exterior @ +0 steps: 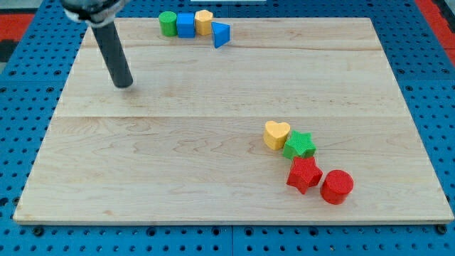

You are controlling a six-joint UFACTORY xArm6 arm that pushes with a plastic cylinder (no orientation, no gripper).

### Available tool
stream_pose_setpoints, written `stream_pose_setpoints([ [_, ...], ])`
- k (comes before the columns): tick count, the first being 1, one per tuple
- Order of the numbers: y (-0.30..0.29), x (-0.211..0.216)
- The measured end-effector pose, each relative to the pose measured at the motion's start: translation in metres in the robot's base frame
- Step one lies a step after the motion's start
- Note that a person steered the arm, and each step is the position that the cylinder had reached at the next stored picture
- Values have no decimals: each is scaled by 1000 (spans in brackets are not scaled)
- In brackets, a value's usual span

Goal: Move the yellow hexagon away from the blue cube

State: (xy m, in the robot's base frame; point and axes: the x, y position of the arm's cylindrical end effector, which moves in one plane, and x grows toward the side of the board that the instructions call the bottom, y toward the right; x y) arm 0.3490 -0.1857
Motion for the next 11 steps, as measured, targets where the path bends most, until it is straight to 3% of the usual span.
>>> stream_pose_setpoints([
  [3,-3,-151],
  [11,164,-156],
])
